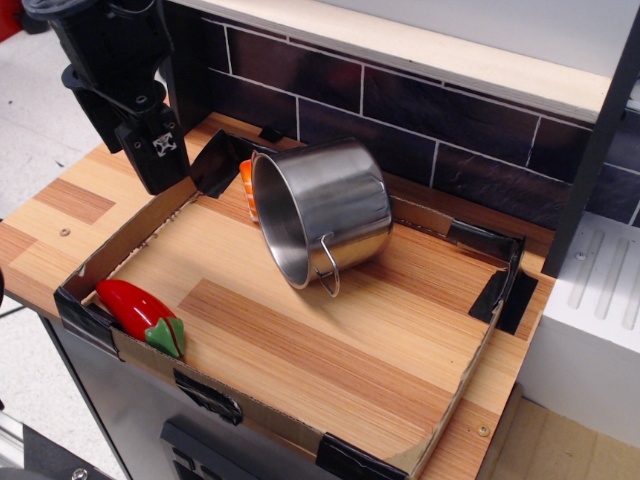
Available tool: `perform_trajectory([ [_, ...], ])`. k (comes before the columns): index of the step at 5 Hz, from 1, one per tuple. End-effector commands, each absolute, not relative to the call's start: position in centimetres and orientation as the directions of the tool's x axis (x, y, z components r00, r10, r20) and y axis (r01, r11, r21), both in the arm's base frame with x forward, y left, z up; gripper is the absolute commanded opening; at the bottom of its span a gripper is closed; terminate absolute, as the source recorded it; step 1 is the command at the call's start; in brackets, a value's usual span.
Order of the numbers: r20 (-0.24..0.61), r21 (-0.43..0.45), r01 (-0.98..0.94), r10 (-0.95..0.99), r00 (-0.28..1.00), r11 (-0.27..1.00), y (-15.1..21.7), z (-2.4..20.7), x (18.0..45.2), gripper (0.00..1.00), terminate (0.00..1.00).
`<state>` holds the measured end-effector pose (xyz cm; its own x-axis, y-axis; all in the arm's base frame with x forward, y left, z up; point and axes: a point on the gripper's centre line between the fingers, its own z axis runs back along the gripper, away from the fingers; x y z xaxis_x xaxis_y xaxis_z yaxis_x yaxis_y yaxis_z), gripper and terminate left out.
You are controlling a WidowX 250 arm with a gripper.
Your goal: Upright metal pot
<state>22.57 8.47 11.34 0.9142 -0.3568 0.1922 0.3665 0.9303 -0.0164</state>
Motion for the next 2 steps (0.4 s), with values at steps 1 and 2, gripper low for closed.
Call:
perform_trajectory([
  [1, 0.192, -0.016, 0.366, -0.357, 0.914, 0.93, 8.5, 11.3, 22.6, 1.0, 0.0],
  [2, 0.251, -0.058, 0.315, -0.292, 0.923, 0.947, 7.6, 12.4, 23.2, 1.0, 0.0],
])
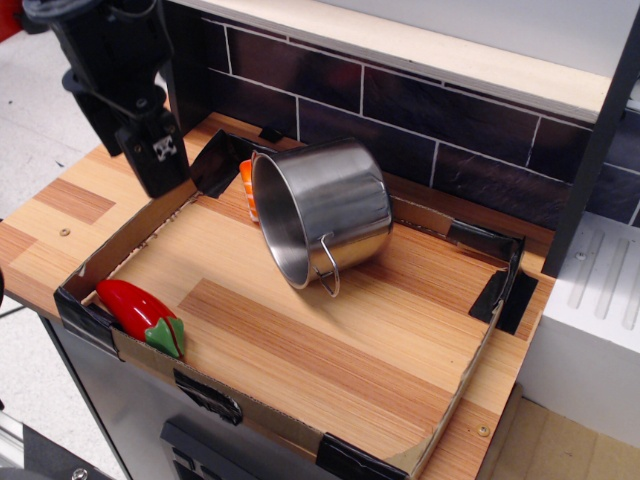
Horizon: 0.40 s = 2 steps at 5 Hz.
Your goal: Upright metal pot
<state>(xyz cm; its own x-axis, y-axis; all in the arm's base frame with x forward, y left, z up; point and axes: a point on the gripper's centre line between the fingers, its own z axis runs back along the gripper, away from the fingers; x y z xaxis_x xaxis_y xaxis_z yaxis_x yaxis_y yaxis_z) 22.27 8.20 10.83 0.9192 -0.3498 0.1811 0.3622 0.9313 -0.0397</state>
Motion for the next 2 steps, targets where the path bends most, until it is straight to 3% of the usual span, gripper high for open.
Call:
perform_trajectory([
  [1, 0.356, -0.145, 0.229, -0.165, 0.92, 0.963, 6.75, 13.42, 24.01, 1.0, 0.0],
  [2, 0.468, -0.223, 0.129, -0.01, 0.884, 0.966, 6.36, 13.62, 24.9, 1.0, 0.0],
])
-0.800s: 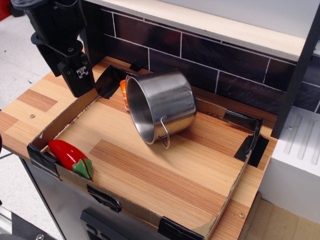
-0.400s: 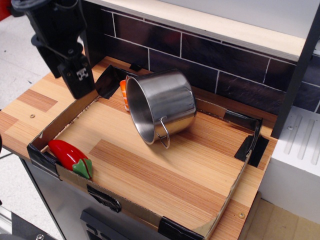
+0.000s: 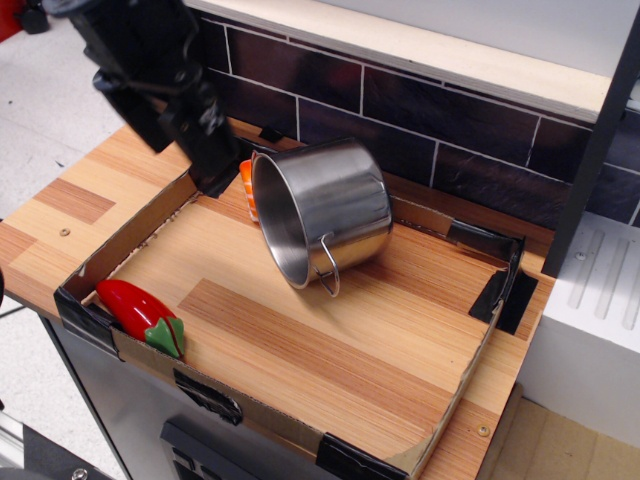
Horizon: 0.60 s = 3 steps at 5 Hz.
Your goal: Upright metal pot
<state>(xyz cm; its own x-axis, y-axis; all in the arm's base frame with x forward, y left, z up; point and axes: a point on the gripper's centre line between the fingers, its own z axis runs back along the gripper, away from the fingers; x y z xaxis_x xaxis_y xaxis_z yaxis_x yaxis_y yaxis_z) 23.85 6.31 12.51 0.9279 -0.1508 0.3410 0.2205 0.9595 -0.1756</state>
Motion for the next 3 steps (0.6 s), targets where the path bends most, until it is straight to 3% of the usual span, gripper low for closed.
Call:
perform_trajectory([
  [1, 0.469, -0.348, 0.055, 0.123, 0.874, 0.936, 6.0, 13.3, 25.7, 1.0, 0.0],
  [3, 0.387, -0.508, -0.158, 0.388, 0.836, 0.847, 5.8, 11.7, 26.1, 1.0, 0.0],
])
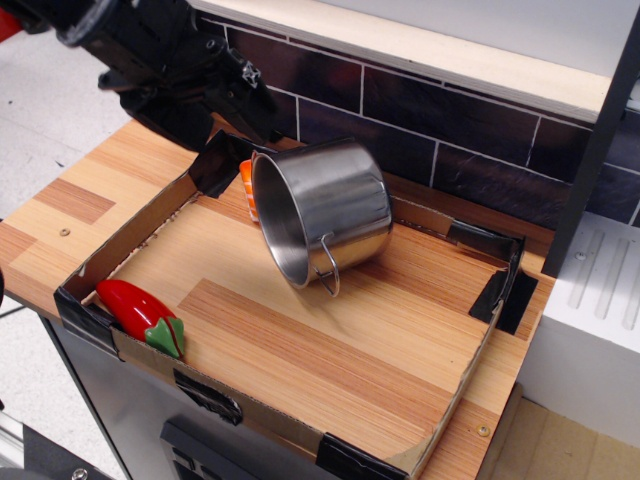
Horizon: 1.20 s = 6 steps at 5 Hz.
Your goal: Upright metal pot
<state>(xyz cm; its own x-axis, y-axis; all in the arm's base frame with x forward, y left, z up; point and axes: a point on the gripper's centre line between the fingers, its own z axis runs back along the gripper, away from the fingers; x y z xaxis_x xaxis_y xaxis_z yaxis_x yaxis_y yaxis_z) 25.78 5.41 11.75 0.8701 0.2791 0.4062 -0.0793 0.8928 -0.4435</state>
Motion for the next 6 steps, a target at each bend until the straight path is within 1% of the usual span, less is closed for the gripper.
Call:
perform_trajectory([
  [1, 0.341, -0.557, -0.229, 0.472, 0.813, 0.798, 5.5, 10.9, 26.1, 1.0, 0.0],
  [2, 0.319, -0.583, -0.257, 0.508, 0.8, 0.771, 4.9, 10.0, 26.5, 1.0, 0.0],
  [4, 0.309, -0.608, -0.249, 0.514, 0.801, 0.754, 3.1, 9.0, 27.7, 1.0, 0.0],
  [6, 0.343, -0.592, -0.155, 0.421, 0.84, 0.791, 1.8, 8.5, 28.1, 1.0, 0.0],
])
